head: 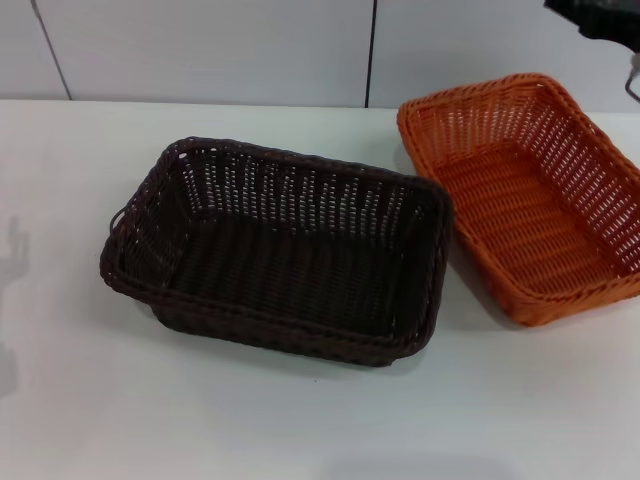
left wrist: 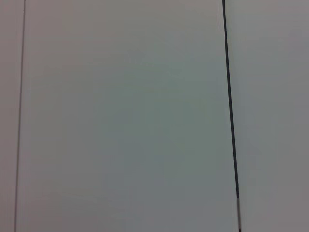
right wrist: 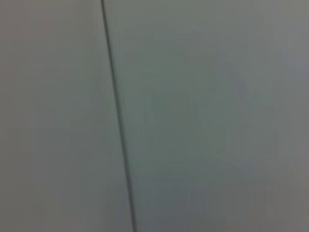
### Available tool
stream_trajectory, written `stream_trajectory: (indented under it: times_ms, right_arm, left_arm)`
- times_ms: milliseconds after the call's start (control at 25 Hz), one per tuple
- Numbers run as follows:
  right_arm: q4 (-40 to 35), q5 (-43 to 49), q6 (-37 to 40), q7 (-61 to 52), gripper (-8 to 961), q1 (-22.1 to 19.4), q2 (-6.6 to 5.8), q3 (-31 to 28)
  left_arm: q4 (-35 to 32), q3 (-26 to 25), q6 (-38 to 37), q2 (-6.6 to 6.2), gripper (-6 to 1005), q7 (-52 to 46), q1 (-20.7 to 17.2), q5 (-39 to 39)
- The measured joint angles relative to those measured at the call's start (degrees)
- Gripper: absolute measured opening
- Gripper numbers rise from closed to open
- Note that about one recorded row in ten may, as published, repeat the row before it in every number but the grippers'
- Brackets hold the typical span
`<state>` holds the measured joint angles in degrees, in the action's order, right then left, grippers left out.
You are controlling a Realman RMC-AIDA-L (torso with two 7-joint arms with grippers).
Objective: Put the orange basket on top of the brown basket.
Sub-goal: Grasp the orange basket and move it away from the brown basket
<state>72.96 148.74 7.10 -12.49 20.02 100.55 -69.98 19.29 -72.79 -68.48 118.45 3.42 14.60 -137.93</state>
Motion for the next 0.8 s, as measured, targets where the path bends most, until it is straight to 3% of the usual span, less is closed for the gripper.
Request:
stream_trajectory:
  times_ms: [120, 160, 200, 240, 320, 360, 400, 440, 480, 560, 800]
  right_arm:
    - [11.72, 6.16, -22.49, 4.65, 826, -0.24, 3.10, -7.06]
    - [18.57, 6.57, -36.21, 11.75, 826, -0.12, 6.02, -11.80]
    - [21.30, 6.25, -42.76, 15.80, 826, -0.03, 7.56, -14.20]
    - [21.30, 6.25, -42.76, 15.80, 826, -0.03, 7.56, -14.20]
    - [27.09, 5.54, -57.34, 27.10, 826, 0.11, 12.11, -20.41]
    - [31.52, 5.53, -69.36, 36.95, 826, 0.28, 15.79, -25.54]
    - [31.52, 5.53, -69.36, 36.95, 826, 0.28, 15.79, -25.54]
    - [35.46, 5.56, -79.49, 44.38, 826, 0.46, 17.79, -29.00]
    - [35.46, 5.56, -79.49, 44.38, 826, 0.46, 17.79, -29.00]
    - [40.64, 4.77, -91.07, 49.83, 825, 0.19, 17.86, -30.15]
    - [43.19, 4.44, -103.58, 54.87, 825, -0.35, 17.99, -29.75]
  left_arm:
    - [-0.57, -0.09, 1.15, 0.03, 612, 0.14, 0.85, 0.01]
    - [-0.73, -0.10, 1.36, 0.03, 612, 0.18, 1.08, 0.04]
    - [-0.80, -0.11, 1.67, 0.03, 612, 0.23, 1.21, 0.03]
    - [-0.85, -0.13, 1.78, 0.03, 612, 0.25, 1.22, 0.05]
    - [-1.08, -0.18, 2.04, 0.03, 612, 0.36, 1.30, 0.03]
    - [-1.32, -0.20, 2.45, 0.03, 612, 0.51, 1.36, 0.03]
    - [-1.32, -0.20, 2.45, 0.03, 612, 0.51, 1.36, 0.03]
    - [-1.40, -0.20, 2.76, 0.03, 612, 0.57, 1.39, 0.03]
    - [-1.44, -0.21, 3.19, 0.02, 612, 0.60, 1.40, 0.04]
    - [-1.53, -0.99, 4.90, -0.07, 612, 0.82, 1.47, 0.10]
    - [-1.79, -2.73, 7.16, -0.06, 612, 1.06, 1.96, 0.15]
